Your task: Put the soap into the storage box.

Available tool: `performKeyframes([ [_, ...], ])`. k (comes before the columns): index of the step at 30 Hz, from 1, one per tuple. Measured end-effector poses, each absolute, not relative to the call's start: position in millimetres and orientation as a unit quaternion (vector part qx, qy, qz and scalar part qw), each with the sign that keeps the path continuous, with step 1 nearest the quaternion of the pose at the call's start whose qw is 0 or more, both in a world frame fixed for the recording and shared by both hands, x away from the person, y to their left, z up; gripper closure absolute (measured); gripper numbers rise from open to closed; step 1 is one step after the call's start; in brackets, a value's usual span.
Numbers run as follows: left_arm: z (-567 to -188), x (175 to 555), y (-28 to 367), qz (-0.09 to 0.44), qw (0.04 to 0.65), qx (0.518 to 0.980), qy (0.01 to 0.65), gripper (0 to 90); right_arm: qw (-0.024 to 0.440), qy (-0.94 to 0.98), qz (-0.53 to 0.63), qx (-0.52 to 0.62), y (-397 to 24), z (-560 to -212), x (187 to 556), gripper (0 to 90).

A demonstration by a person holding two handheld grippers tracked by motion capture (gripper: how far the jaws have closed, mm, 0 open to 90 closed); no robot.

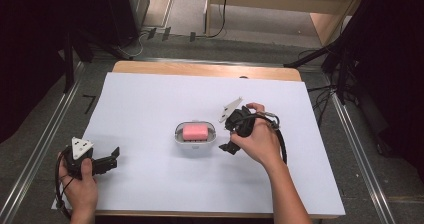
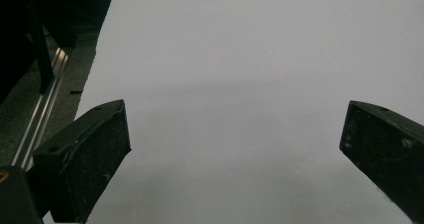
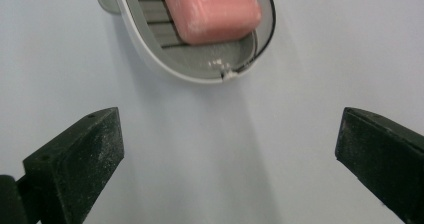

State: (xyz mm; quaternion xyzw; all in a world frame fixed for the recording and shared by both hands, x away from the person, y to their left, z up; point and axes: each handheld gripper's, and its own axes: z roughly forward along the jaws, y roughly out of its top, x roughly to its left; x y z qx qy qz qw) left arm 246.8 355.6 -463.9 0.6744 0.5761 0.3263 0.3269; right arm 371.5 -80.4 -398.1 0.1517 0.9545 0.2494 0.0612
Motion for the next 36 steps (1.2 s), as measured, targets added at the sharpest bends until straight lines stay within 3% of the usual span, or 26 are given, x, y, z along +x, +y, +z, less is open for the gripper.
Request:
performKeyframes([
  [36, -464, 246, 354, 0.332, 0.325, 0.674, 0.574, 0.1, 0.07, 0.935, 0.263, 0.226, -170, -431, 346, 0.0],
])
